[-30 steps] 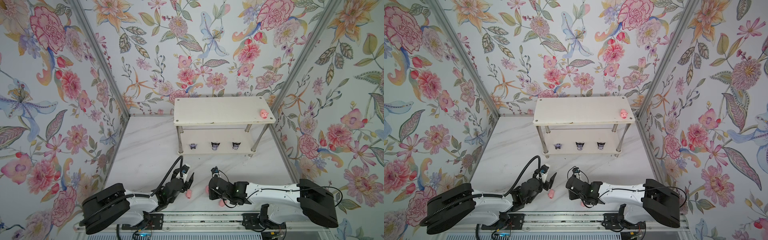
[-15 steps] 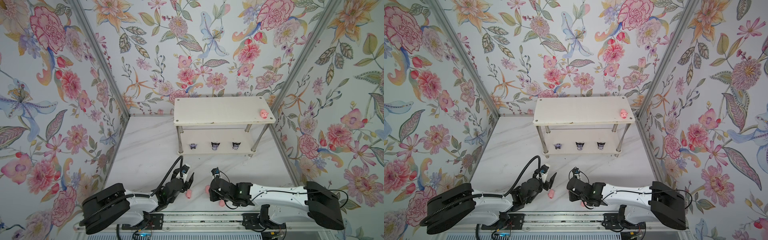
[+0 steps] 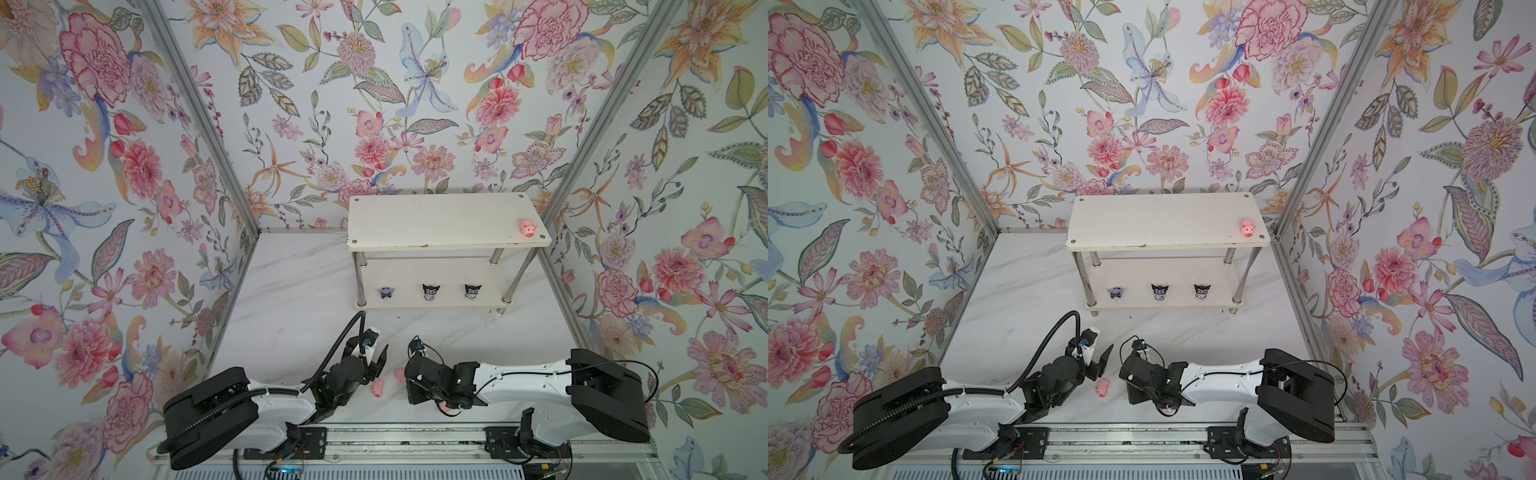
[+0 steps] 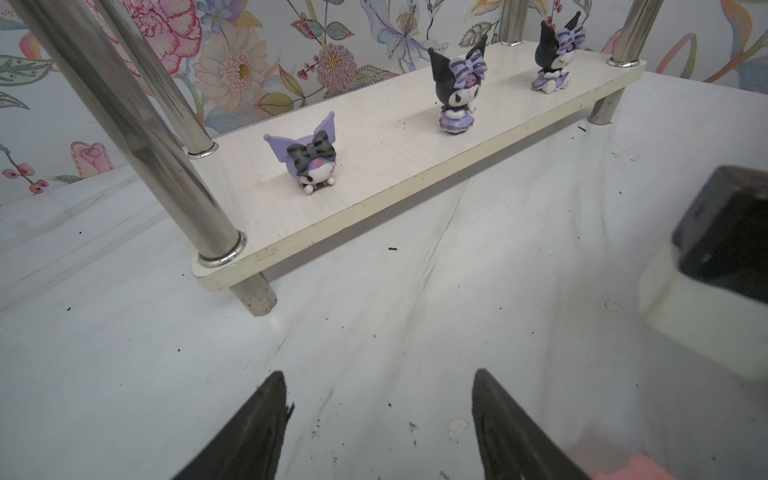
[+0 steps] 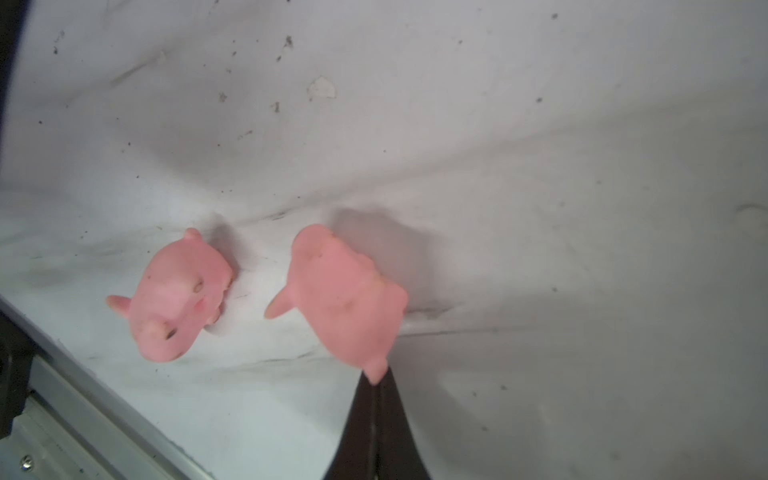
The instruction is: Place and organize the plastic toys onto the shelf
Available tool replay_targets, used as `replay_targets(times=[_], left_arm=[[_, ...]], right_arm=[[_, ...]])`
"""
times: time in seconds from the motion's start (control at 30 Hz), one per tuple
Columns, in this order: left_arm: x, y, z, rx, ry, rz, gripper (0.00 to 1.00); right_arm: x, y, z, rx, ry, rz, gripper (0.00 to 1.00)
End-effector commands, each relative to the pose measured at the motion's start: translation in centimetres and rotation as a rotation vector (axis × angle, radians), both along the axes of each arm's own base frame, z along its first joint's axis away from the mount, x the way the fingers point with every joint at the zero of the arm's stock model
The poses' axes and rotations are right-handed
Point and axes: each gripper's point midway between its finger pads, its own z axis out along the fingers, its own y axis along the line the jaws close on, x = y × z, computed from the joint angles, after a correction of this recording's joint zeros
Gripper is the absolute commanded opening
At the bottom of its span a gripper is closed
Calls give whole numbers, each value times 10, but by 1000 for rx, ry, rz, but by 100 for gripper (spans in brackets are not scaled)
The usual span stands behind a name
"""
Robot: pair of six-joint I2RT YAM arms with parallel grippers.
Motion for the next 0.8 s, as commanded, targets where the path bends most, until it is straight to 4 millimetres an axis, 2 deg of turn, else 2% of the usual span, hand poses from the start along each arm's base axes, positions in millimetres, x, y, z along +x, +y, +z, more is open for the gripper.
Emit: replay_targets(times=[0.0,0.1,0.23,0.53,0.77], left_arm=[[1,3,3,-29,0,4,71],[1,3,3,-29,0,6,71],[1,3,1,-23,2,9,71],[3,3,-3,-10,9,15,71],[3,1,-3,-13,11,8,71]], right_arm=[[8,-23,4,-4,-12,-55,0],[11,-27,17,17,-33,-67,0],[7,-15,30,36,-59,-23,0],[2,8,16,-11,-39,40,0],[23,20,20,-17,-75,30,0]])
